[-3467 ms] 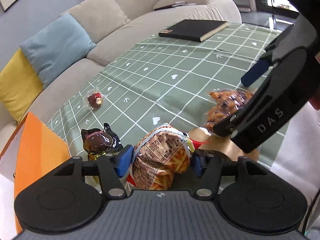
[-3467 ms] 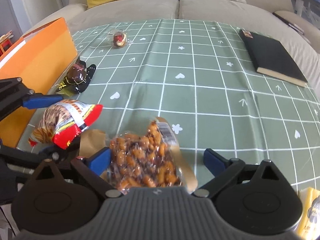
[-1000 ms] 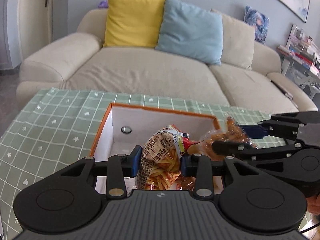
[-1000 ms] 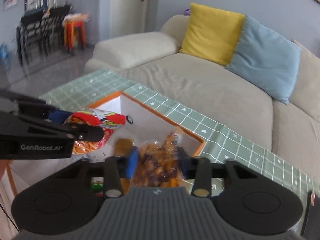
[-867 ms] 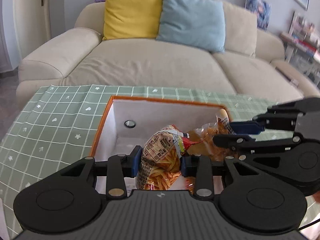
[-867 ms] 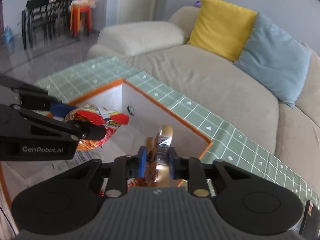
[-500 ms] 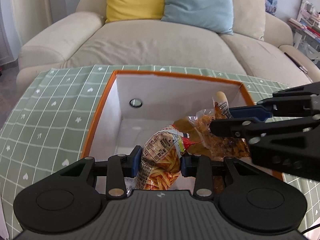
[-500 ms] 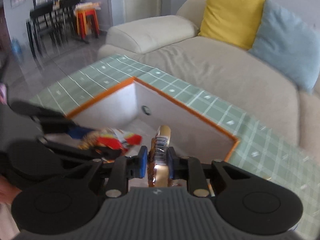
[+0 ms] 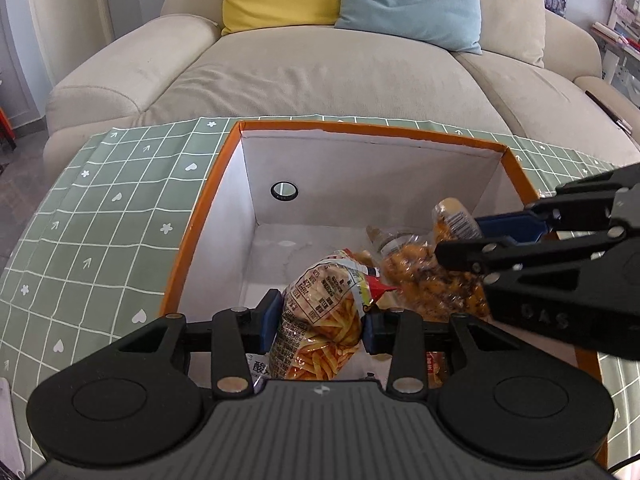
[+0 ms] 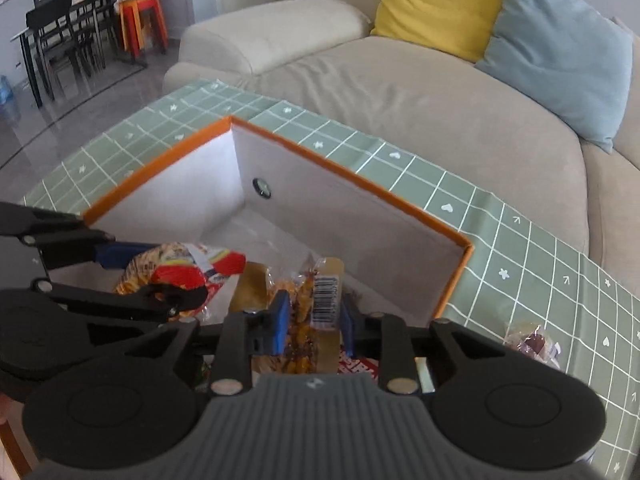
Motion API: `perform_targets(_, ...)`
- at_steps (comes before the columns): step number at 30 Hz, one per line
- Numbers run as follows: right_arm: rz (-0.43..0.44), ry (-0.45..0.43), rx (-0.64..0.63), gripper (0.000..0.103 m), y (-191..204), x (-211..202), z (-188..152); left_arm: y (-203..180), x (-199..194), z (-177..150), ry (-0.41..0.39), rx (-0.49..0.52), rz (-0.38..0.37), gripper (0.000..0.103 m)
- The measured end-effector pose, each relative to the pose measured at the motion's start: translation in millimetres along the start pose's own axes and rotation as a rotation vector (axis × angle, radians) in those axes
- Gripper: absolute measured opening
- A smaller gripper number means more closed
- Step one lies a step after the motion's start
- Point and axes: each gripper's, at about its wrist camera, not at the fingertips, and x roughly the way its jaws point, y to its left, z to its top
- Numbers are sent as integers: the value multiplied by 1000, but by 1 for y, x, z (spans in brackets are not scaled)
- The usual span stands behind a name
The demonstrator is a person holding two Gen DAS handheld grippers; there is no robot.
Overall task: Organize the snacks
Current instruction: 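Open the left tool to drop the chips bag while the right tool drops the nut pack, then move both tools back from the box toward the remaining snacks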
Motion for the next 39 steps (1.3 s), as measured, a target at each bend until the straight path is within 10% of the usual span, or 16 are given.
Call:
perform_targets(18,-163,-56,-197,40,9,-18,-8,-8,-16,-2,-26,33,-13,83)
perform_targets(39,-247,-274,-5,71,-19,-106,-45,-54,-79,-12,-157,102,-66,87)
